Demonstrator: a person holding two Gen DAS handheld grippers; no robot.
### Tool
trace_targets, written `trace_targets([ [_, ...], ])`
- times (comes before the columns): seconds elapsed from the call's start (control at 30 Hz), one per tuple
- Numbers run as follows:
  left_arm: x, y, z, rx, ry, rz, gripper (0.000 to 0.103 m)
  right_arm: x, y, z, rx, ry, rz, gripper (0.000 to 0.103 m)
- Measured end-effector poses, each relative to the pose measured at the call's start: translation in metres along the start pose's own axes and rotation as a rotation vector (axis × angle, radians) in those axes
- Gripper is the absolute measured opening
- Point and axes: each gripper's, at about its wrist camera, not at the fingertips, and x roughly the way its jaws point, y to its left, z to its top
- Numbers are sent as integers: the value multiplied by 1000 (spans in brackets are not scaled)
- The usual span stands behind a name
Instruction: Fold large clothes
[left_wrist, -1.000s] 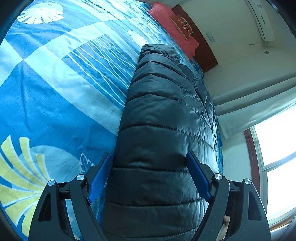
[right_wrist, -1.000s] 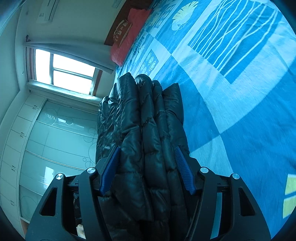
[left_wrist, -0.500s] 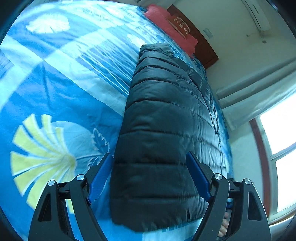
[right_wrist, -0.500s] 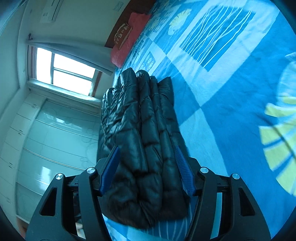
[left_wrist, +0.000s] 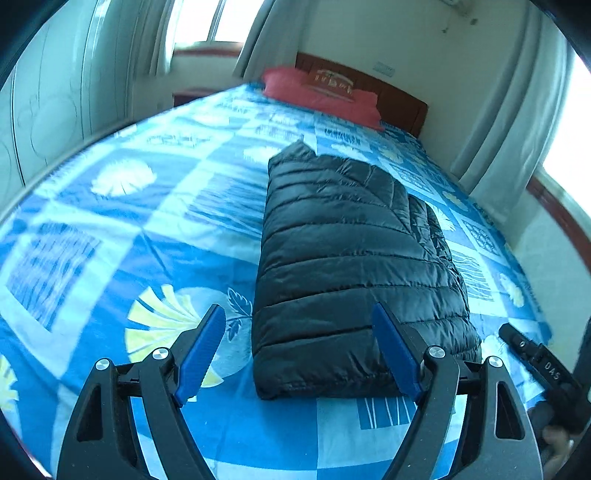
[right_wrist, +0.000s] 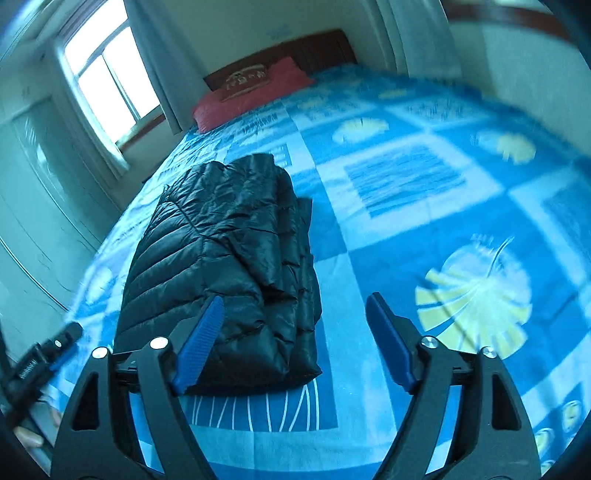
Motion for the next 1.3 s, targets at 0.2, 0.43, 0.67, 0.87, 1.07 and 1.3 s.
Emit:
trace_targets([
  [0.2,-16,-8,-6,32,-40,36,84,-12,23,-2,-71,-26,-38,81],
  [0.43,-27,-18,-11,78,-69,74,84,-20,51,-11,-175,-59,-76,82],
  [0.67,-33,-21,-14,98,-76,77,84,-26,65,-17,-213,-73,-75,83],
  [0.87,-40,-23,-17,105,-91,78,84,-32,72,-19,-227,-91,-75,83],
  [1.07,-43,-25,-19,113,-95,76,84,-36,76,-21,-240,-101,-77,83],
  [1.3,-45,-27,-20,119,-98,72,84,-40,78,-21,-245,-111,-75,83],
])
